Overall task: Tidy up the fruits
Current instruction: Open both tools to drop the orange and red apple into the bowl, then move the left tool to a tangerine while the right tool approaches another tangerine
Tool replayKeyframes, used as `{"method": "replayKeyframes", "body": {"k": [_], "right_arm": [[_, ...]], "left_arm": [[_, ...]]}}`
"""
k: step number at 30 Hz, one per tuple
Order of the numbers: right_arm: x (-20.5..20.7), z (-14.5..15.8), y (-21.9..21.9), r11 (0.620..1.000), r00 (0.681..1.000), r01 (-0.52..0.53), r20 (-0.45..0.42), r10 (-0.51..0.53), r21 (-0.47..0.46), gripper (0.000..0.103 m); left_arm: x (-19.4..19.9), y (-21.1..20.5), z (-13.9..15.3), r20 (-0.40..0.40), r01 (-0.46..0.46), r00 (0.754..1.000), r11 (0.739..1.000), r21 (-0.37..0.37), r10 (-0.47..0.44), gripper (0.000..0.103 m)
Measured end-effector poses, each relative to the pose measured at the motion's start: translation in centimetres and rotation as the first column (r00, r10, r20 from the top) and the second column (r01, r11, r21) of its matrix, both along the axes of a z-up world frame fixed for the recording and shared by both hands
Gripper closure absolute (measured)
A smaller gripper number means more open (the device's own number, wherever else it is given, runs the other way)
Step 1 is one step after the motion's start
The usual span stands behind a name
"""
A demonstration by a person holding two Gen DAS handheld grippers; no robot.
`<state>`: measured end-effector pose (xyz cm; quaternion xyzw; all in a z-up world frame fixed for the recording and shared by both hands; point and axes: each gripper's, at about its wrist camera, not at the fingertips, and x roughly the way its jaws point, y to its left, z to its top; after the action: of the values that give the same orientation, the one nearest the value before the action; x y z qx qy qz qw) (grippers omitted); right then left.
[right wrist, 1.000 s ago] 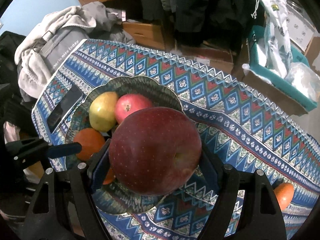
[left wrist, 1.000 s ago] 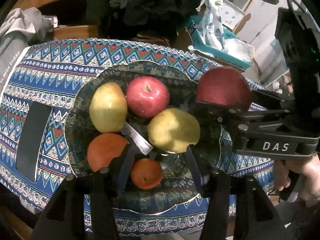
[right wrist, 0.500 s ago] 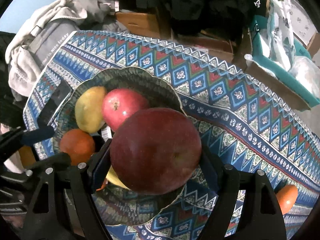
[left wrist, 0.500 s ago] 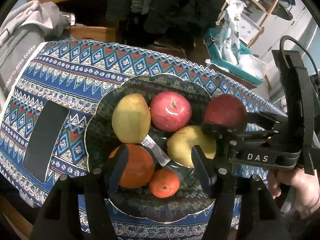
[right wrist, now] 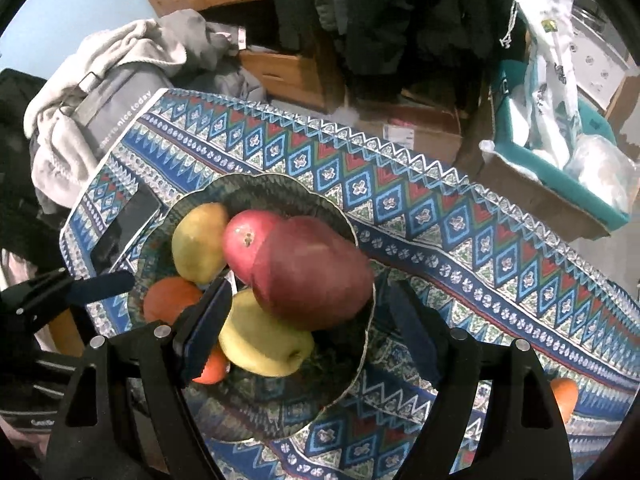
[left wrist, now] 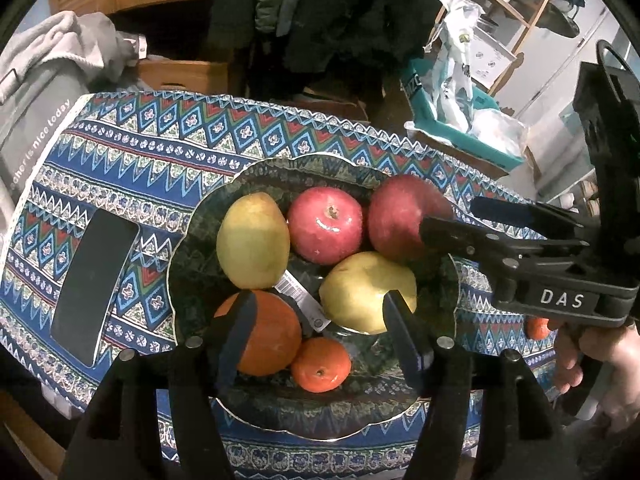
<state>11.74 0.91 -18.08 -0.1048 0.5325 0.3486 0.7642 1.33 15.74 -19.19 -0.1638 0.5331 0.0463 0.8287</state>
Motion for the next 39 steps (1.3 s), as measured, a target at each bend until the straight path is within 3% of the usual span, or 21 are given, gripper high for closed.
{"method": "replayKeyframes", "body": {"k": [8,12,31,39], "right_arm": [[-0.6,2.0,-2.3,1.0,0.999,0.026,0.034,-0.026,0.015,0.021],[-1.2,3.0,-3.6,0.999,0.998,0.033,0.06,-0.034,0.008,0.021],[-3.9,7.1,-10.9,0.996,0.986,0.091,0.139,-0.091,0.011,0.021],[-4.6,7.5,-14.6,0.992,0.982,0.124,0.144,-0.122,-0.001,0.021]], "left_arm": [[0.0,-0.7,1.4,0.026,0.014,1.0,1.0,0.025,-0.015,0.034],[-0.1,-1.6,2.2,0.04,0.032,0.999,0.998,0.046,-0.034,0.027],[-0.4,-7.2,5.8,0.091,0.145,0.983,0.981,0.131,-0.158,0.022],[-0.2,-10.7,6.9,0.097,0.216,0.968,0.965,0.146,-0.231,0.022]]}}
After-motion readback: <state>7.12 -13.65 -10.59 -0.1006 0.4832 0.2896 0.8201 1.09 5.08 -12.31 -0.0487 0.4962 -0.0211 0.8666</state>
